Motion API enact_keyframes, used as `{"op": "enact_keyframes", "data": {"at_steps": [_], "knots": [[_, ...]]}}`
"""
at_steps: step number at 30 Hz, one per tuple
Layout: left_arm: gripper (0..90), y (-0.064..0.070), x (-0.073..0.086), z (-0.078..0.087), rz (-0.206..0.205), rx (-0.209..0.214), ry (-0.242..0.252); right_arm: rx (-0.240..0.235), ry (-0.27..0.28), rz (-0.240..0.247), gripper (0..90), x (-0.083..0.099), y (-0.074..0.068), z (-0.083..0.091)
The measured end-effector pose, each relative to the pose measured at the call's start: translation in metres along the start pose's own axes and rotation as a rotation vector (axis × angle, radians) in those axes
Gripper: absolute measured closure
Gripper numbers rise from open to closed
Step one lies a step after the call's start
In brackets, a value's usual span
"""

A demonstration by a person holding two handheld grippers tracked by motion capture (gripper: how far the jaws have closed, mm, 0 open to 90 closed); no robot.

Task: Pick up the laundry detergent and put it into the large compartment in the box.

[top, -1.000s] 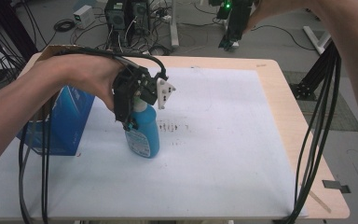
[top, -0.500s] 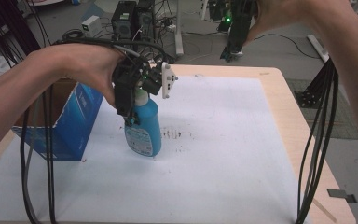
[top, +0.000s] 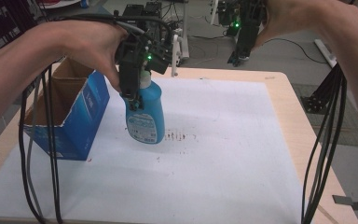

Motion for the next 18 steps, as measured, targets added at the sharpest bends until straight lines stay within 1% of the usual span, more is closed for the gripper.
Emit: {"op": "enact_keyframes", "data": {"at_steps": [2,5,9,11,12,14,15,16,17,18], "knots": [[37.5,0.000,0.002,0.005,0.020,0.002,-0.009,0.000,0.000,0.002,12.8,0.000,0.000,0.000],[37.5,-0.001,0.005,0.014,0.044,0.009,-0.002,0.001,0.001,0.001,12.8,0.001,-0.001,0.000],[37.6,-0.003,0.012,0.026,0.092,0.019,0.016,0.004,0.003,0.001,12.8,0.001,-0.001,0.001],[37.6,-0.005,0.016,0.030,0.132,0.019,0.028,0.004,0.006,0.007,12.8,0.001,-0.001,0.001],[37.6,-0.007,0.018,0.033,0.144,0.016,0.025,0.005,0.003,0.003,12.8,0.001,-0.001,0.001],[37.6,-0.009,0.021,0.036,0.187,0.015,0.023,0.005,0.008,0.007,12.8,0.001,-0.002,0.001],[37.6,-0.010,0.023,0.038,0.200,0.012,0.024,0.006,0.012,0.007,12.8,0.001,-0.002,0.001],[37.6,-0.010,0.025,0.039,0.228,0.013,0.021,0.006,0.007,-0.001,12.8,0.002,-0.003,0.002],[37.6,-0.011,0.027,0.040,0.242,0.013,0.019,0.006,0.006,0.004,12.8,0.002,-0.003,0.001],[37.6,-0.012,0.029,0.042,0.267,0.016,0.019,0.006,0.006,0.006,12.8,0.002,-0.003,0.001]]}}
Point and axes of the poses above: each handheld gripper's, and its own axes: z roughly backward along the jaws, x roughly out of its underside, y roughly to its right, the point moved 1 cm from there along -z, roughly forward along the jaws, and after that the axes turned 1 degree about -z, right-handed, at the moved point
